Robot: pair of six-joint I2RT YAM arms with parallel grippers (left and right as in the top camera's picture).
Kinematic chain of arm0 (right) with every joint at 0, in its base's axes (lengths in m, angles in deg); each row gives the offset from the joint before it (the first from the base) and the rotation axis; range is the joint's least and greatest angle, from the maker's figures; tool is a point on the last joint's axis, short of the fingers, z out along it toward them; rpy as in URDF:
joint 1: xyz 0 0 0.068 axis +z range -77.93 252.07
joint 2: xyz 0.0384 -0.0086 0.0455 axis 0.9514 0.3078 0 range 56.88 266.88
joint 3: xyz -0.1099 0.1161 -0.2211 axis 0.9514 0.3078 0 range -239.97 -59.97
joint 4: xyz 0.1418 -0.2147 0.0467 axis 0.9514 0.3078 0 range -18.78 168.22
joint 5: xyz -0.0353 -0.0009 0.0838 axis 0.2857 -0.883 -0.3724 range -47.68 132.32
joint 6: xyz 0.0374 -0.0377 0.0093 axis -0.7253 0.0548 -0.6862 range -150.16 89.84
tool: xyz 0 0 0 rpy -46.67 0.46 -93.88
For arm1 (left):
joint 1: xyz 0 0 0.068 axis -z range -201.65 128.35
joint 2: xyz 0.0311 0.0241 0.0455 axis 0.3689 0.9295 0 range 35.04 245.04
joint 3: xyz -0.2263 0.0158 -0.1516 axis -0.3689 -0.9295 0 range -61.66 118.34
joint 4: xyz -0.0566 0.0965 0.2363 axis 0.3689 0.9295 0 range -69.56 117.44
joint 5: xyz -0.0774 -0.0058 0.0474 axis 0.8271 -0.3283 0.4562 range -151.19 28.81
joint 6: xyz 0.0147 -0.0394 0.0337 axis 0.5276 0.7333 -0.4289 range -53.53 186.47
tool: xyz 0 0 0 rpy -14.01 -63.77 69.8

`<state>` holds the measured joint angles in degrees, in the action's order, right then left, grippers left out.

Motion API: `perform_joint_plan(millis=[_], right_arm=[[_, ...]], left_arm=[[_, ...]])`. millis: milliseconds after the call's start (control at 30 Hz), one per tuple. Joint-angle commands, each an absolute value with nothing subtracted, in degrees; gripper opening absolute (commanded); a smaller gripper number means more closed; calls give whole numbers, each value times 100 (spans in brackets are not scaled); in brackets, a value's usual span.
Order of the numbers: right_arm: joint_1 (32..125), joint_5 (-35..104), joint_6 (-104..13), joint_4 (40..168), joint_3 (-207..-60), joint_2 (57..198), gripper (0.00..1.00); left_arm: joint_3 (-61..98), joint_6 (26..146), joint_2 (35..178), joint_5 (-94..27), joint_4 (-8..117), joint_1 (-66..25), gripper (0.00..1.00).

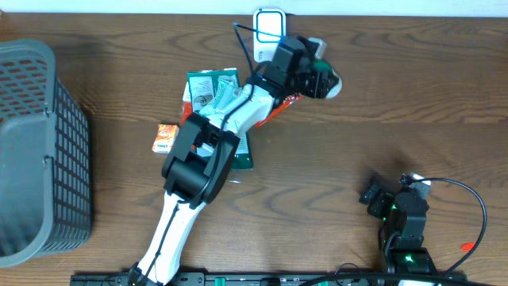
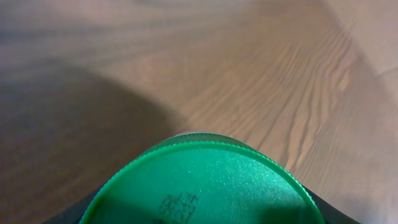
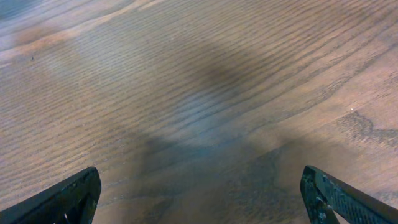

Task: Scan the item barcode
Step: 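Carry the jar rightward away from the scanner with the left gripper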

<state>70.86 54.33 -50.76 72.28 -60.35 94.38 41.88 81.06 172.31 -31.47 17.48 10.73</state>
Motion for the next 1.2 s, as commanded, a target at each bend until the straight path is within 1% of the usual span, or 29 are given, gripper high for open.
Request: perform_joint_plan(millis=[0,233,367,667,1000,1033,1133,1167], right_arm=[[7099,5520,-5133,7228,-6029,9440,99],[7099,5560,-5133,7224,-6029,9440,99],[7099,5560,-5133,7224,-6029,9440,99],[7099,5579,-5133,7206,-6029,9440,99],[7099,5577,-5135,7141,-6029,9440,99],[7099,5577,-5135,7141,-6029,9440,99],[7099,5577,-5135,7134,-6029,9440,99],[7099,5577,-5135,7134,-6029,9440,99]], left_arm=[[4392,7258,16971,-3532,2080,1126,7],[4403,6062,16971,-4710,3051,1388,8],[4403,5734,16971,-5165,3276,1530,8],[4400,5317,16971,-5186,3632,1910,8],[4400,5317,16971,-5184,3601,2376,9],[4400,5317,16971,-5182,3604,2404,10],[4400,5317,16971,-5184,3601,2476,17],[4400,5317,16971,-5186,3601,2494,23]])
